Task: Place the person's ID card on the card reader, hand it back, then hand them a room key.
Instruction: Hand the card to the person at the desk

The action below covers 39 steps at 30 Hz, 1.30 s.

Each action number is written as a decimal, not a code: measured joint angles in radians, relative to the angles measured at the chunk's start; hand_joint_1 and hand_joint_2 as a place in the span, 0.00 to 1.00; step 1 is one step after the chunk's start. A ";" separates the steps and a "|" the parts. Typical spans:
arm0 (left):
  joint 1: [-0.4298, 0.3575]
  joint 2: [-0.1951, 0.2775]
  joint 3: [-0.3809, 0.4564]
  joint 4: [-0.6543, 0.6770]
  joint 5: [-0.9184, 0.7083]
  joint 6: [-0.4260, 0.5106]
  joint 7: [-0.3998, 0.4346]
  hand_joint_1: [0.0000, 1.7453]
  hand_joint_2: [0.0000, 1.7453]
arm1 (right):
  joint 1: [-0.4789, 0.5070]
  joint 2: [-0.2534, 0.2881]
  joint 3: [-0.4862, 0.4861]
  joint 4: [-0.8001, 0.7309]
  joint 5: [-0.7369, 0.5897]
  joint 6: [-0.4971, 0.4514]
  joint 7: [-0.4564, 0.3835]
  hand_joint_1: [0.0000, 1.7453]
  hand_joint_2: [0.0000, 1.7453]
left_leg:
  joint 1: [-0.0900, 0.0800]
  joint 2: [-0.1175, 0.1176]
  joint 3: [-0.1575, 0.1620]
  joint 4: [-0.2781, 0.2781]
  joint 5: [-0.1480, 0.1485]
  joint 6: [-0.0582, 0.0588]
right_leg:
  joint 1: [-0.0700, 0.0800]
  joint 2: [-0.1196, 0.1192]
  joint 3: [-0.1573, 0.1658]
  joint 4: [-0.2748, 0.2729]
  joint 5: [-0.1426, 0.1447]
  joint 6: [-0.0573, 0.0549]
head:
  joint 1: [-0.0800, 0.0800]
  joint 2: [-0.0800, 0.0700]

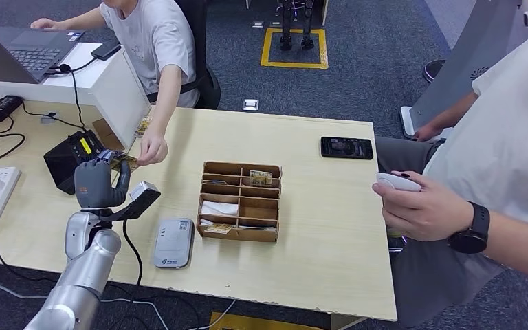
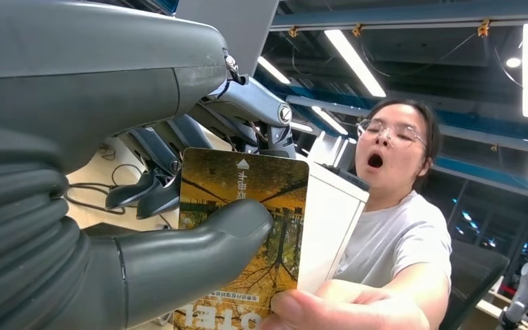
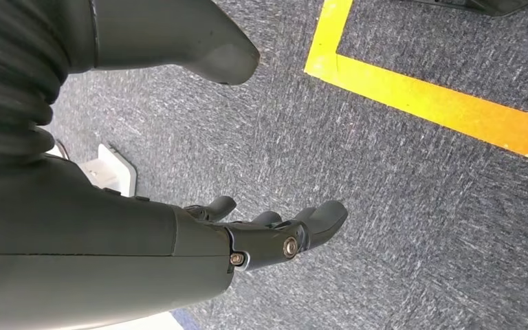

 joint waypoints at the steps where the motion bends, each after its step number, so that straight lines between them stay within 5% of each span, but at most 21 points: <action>1: -0.001 0.000 0.000 0.003 0.004 0.000 -0.002 1.00 1.00 | 0.000 0.000 0.000 0.000 0.000 0.000 0.000 0.00 1.00 | 0.000 0.000 0.000 0.000 0.000 0.000 | 0.000 0.000 0.000 0.000 0.000 0.000 | 0.000 0.000; 5: -0.005 0.000 0.000 0.019 0.065 -0.004 -0.018 0.00 1.00 | 0.000 0.000 0.000 0.000 0.000 0.000 0.005 0.00 1.00 | 0.000 0.000 0.000 0.000 0.000 0.000 | 0.000 0.000 0.000 0.000 0.000 0.000 | 0.000 0.000; 15: -0.019 -0.009 0.000 0.041 0.214 -0.066 0.031 0.00 1.00 | 0.000 0.000 0.000 0.000 -0.001 -0.004 0.010 0.00 1.00 | 0.000 0.000 0.000 0.000 0.000 0.000 | 0.000 0.000 0.000 0.000 0.000 0.000 | 0.000 0.000; 25: 0.003 -0.025 -0.051 -0.018 0.339 -0.318 0.064 0.00 1.00 | 0.001 0.000 -0.001 0.000 -0.017 -0.008 0.009 0.00 1.00 | 0.000 0.000 0.000 0.000 0.000 0.000 | 0.000 0.000 0.000 0.000 0.000 0.000 | 0.000 0.000; 31: 0.077 -0.009 -0.136 -0.143 0.346 -0.483 0.076 0.00 1.00 | 0.003 0.000 -0.012 0.000 -0.029 -0.012 0.009 0.00 1.00 | 0.000 0.000 0.000 0.000 0.000 0.000 | 0.000 0.000 0.000 0.000 0.000 0.000 | 0.000 0.000; 39: 0.206 0.029 -0.294 -0.392 0.295 -0.488 0.071 0.00 1.00 | 0.009 0.000 -0.028 0.000 -0.040 -0.017 0.010 0.00 1.00 | 0.000 0.000 0.000 0.000 0.000 0.000 | 0.000 0.000 -0.001 0.000 0.000 0.000 | 0.000 0.000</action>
